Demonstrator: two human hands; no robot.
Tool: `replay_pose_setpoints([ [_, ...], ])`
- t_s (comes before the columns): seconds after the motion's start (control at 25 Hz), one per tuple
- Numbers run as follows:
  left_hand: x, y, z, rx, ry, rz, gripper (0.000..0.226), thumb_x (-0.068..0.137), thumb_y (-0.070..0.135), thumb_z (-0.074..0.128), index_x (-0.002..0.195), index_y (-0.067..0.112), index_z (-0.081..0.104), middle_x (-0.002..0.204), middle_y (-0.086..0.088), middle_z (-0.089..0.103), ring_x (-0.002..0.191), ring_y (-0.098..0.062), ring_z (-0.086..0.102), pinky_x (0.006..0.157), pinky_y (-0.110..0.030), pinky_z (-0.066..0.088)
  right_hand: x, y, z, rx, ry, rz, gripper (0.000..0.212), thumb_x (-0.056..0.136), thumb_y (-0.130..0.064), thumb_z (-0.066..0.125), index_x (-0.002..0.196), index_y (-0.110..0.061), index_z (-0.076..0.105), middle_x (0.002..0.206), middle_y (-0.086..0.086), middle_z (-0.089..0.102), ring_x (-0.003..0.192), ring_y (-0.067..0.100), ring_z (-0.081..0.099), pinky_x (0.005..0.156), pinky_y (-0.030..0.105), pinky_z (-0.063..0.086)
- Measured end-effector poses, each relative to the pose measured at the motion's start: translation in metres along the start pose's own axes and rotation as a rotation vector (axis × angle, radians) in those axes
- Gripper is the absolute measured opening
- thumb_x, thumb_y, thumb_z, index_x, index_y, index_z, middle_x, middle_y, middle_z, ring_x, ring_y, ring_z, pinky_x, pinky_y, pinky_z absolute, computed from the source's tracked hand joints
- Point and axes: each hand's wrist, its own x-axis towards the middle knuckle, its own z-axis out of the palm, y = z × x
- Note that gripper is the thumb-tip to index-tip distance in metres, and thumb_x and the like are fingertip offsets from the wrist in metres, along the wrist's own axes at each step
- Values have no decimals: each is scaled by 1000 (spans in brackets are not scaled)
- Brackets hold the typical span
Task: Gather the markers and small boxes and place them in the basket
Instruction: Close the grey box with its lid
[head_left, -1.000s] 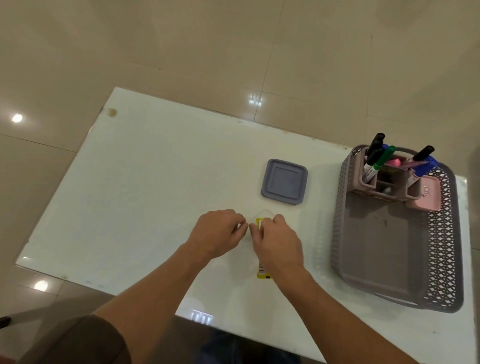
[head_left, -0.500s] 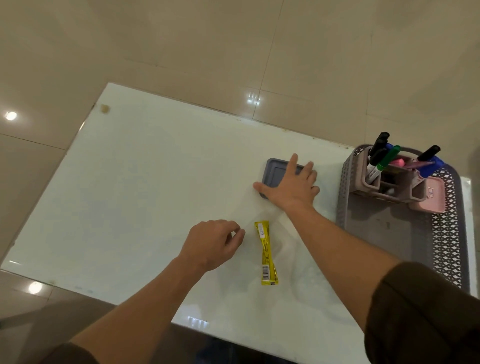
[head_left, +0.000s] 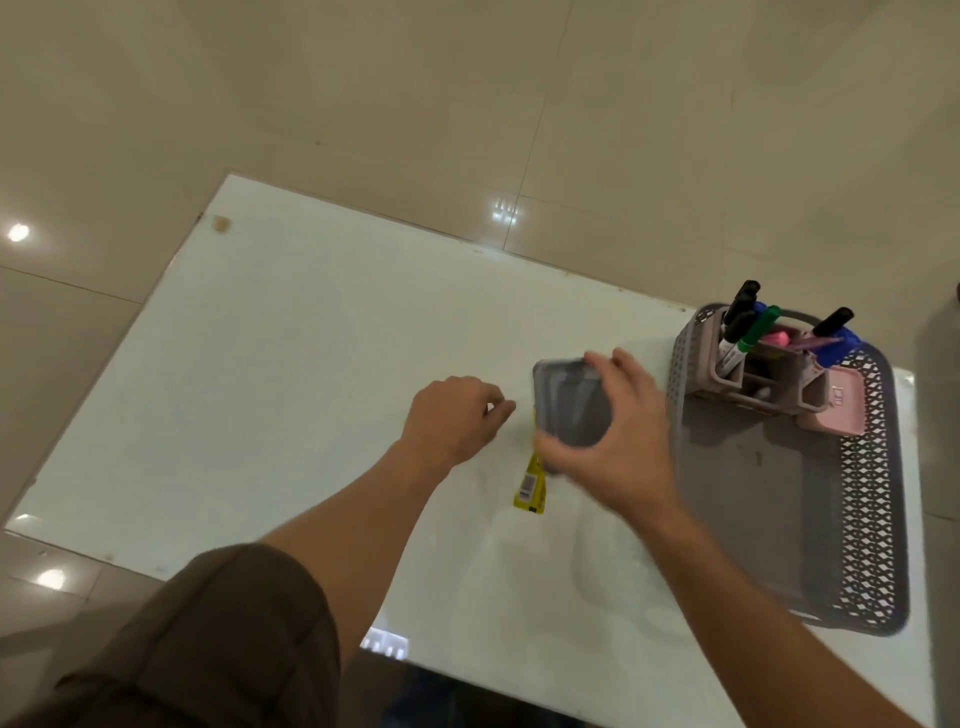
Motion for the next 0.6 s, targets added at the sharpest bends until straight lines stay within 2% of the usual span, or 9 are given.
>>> replay_pose_setpoints([
  [0.04, 3, 0, -2, -16, -11, -25, 35, 99, 53, 47, 91, 29, 72, 88, 3, 68, 88, -26, 66, 70, -31, 46, -15, 2, 3, -56, -26, -68, 100, 57, -54, 79, 147, -32, 42, 159, -3, 26, 143, 19, 27, 116, 40, 29],
  [0.12, 7, -2, -1, -35, -7, -52, 34, 99, 52, 48, 100, 31, 75, 98, 3, 69, 93, -26, 66, 73, -31, 46, -39, 10, 17, -169, -68, -173, 102, 58, -56, 77, 149, -28, 42, 161, 2, 24, 145, 23, 27, 115, 43, 29],
  [0.28, 8, 0, 2, -35, -1, -38, 35, 101, 48, 46, 115, 32, 74, 107, 2, 70, 97, -25, 66, 76, -33, 48, -73, 24, 47, -334, -57, -309, 91, 67, -54, 73, 148, -22, 46, 163, 11, 22, 150, 31, 21, 115, 46, 27],
  [0.44, 6, -2, 5, -6, -34, 30, 37, 103, 46, 44, 99, 25, 74, 93, 1, 61, 84, -26, 63, 72, -35, 51, -59, 33, 58, -383, -16, -264, 87, 68, -51, 72, 146, -19, 49, 164, 15, 22, 151, 35, 21, 113, 50, 30],
  [0.6, 6, -6, 2, -36, -72, 106, 31, 104, 41, 45, 104, 30, 74, 103, 1, 58, 88, -24, 61, 78, -37, 51, -29, 32, 52, -378, -94, -188, 97, 67, -62, 68, 151, -24, 38, 165, 8, 18, 151, 29, 18, 115, 46, 25],
])
